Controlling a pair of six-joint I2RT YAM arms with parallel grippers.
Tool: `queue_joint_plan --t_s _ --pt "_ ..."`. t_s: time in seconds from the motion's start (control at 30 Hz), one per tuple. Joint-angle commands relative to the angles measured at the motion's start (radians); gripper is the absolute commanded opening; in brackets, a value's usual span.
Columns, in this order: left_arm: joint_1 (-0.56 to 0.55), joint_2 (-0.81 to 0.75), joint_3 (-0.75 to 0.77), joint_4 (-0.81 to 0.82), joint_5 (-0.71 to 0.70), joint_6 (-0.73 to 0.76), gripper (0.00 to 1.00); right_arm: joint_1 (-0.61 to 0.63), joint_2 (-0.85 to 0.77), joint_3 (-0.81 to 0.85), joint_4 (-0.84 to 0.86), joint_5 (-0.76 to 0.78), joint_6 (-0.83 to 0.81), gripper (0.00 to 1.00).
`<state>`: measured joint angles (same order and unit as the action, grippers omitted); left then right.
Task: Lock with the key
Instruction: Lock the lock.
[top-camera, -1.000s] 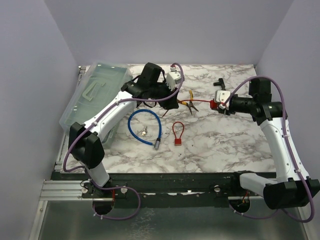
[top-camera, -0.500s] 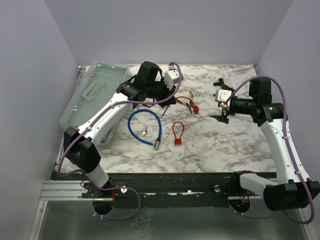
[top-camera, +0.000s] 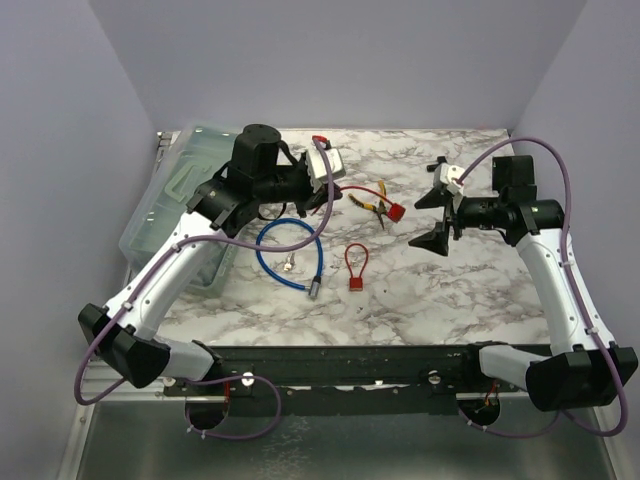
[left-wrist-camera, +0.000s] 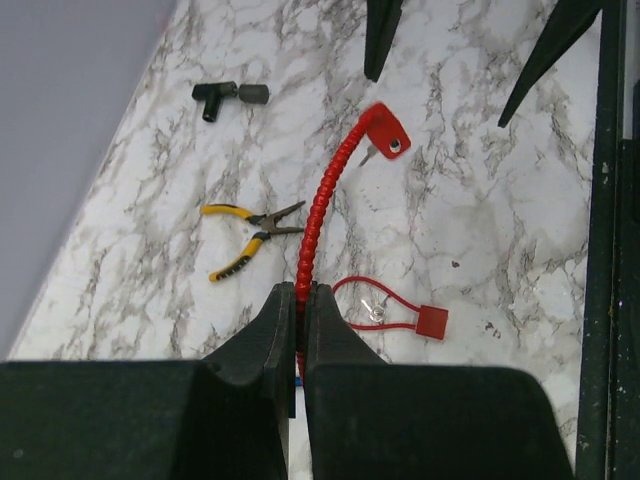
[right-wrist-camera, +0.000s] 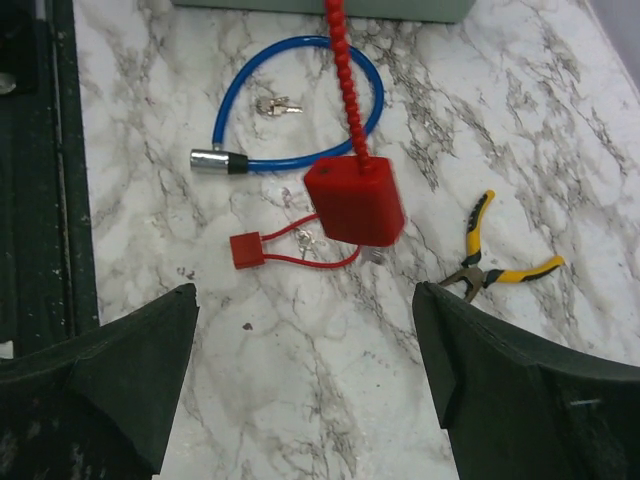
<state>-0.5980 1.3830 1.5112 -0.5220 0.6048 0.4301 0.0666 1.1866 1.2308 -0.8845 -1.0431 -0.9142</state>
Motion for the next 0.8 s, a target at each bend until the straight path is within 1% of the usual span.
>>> queue_joint_plan --t_s 0.0,0.13,0.33,0.4,0.6,0.67,0.77 --pt "-0.004 -0.068 -0.020 0.047 0.136 0.143 0.00 0.007 -0.020 0.025 -0.033 -0.106 0.058 0.93" --pt "-0.008 -0.084 -0.025 0.051 0.148 0.169 0.00 0.007 -0.022 0.049 -0.097 -0.159 0.040 0.94" --pt "-0.022 -0.104 -0.046 0.053 0.166 0.211 0.00 0.011 -0.004 0.073 -0.150 -0.218 0.038 0.96" --pt "-0.031 -0.106 -0.045 0.056 0.162 0.219 0.00 0.018 0.004 0.083 -0.159 -0.228 0.039 0.94" --pt "-0.039 -0.095 -0.044 0.065 0.147 0.210 0.00 0.050 0.026 0.091 -0.191 -0.238 0.025 0.81" --pt "-0.039 -0.096 -0.047 0.070 0.145 0.210 0.00 0.063 0.033 0.081 -0.203 -0.231 0.011 0.80" --pt "-0.039 -0.101 -0.052 0.081 0.156 0.210 0.00 0.072 0.040 0.064 -0.203 -0.229 0.003 0.81"
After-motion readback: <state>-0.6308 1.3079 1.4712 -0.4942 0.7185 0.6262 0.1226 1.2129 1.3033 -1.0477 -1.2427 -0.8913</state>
